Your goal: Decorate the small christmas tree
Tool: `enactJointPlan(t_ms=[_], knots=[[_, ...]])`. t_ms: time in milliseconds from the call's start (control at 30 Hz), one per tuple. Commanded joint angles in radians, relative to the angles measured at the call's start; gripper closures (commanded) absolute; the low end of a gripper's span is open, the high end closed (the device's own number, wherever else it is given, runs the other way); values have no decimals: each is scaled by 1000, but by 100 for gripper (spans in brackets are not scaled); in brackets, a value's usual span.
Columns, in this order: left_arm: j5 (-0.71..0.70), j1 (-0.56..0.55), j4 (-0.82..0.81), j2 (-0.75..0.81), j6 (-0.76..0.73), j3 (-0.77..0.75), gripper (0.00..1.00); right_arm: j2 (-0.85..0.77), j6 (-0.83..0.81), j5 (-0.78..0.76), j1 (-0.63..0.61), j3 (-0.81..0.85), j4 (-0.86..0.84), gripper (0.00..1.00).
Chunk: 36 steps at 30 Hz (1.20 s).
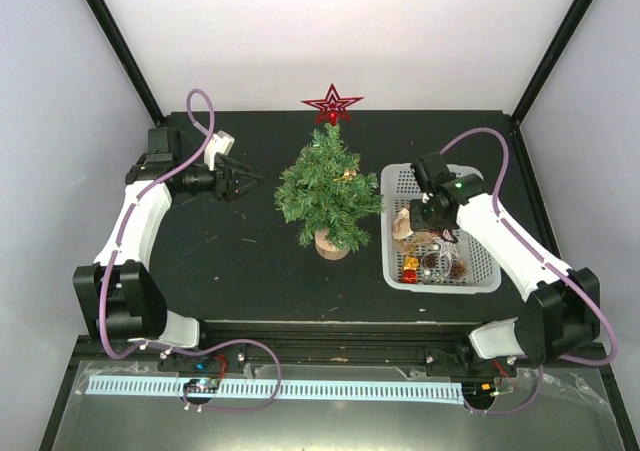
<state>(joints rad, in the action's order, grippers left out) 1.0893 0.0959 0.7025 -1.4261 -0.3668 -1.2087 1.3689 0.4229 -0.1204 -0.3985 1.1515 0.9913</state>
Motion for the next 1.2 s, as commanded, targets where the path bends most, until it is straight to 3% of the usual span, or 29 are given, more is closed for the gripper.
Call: enactJointPlan(t_ms=[0,333,733,933,1167], knots=[[29,-7,9,12,-25,-41,23,46,-24,-186,-57,54,113,99],[33,-9,44,-6,-56,-78,23,92,-18,-152,-94,44,151,99],[41,-11,80,-20,-122,-105,23,215,-20,7,-83,53,145,99],[43,-11,70,-23,-125,-95,23,200,-29,122,14,8,116,98],[36,-11,60,-20,-127,-88,23,184,-1,81,117,21,99,96]])
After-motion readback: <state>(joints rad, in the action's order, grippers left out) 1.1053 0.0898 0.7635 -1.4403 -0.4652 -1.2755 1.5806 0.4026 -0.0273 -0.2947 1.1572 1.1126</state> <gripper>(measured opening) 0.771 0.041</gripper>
